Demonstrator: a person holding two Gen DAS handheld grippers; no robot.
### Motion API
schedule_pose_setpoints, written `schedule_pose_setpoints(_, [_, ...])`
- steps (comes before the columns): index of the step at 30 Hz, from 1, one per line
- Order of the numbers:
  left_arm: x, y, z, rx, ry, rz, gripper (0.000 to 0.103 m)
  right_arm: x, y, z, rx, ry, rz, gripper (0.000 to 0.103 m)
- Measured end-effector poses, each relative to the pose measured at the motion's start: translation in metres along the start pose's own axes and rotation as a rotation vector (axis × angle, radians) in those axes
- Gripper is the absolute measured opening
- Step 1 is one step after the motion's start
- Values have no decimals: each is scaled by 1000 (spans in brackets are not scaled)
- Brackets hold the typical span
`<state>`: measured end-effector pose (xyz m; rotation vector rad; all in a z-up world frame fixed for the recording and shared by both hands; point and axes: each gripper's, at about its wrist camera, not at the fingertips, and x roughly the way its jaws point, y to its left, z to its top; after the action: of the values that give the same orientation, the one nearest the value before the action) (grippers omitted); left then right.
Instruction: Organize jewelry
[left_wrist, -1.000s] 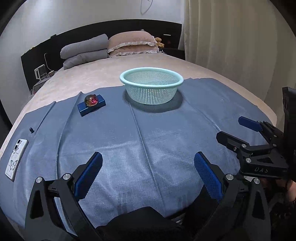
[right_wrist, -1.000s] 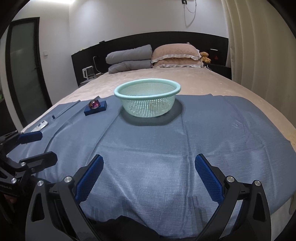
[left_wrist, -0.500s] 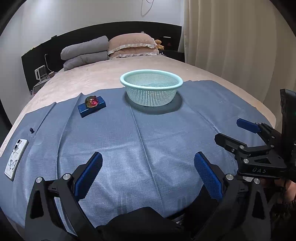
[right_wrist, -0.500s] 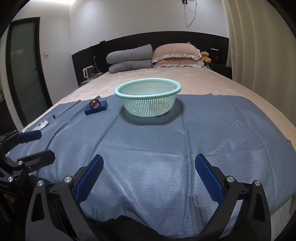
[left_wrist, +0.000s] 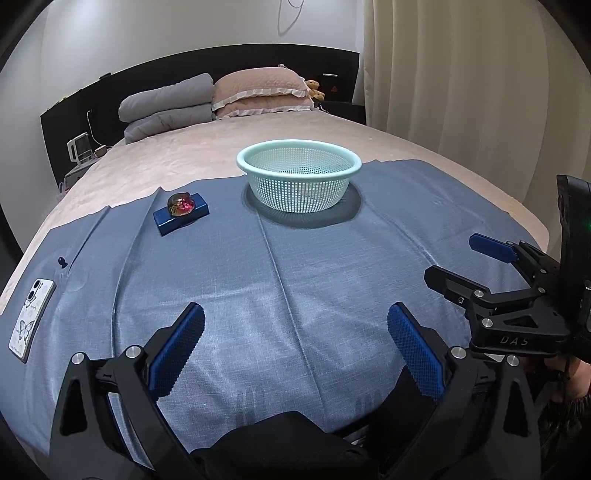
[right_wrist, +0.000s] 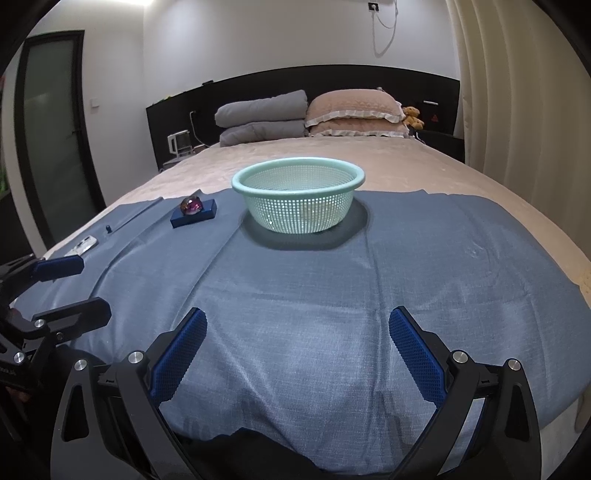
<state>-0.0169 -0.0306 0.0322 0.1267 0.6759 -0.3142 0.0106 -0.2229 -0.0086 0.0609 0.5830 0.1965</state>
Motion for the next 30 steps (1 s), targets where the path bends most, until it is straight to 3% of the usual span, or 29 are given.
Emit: schedule_pose_setpoints(30, [4,-4,-2,3,25,-28,97,0,1,1,-15,5,12,95])
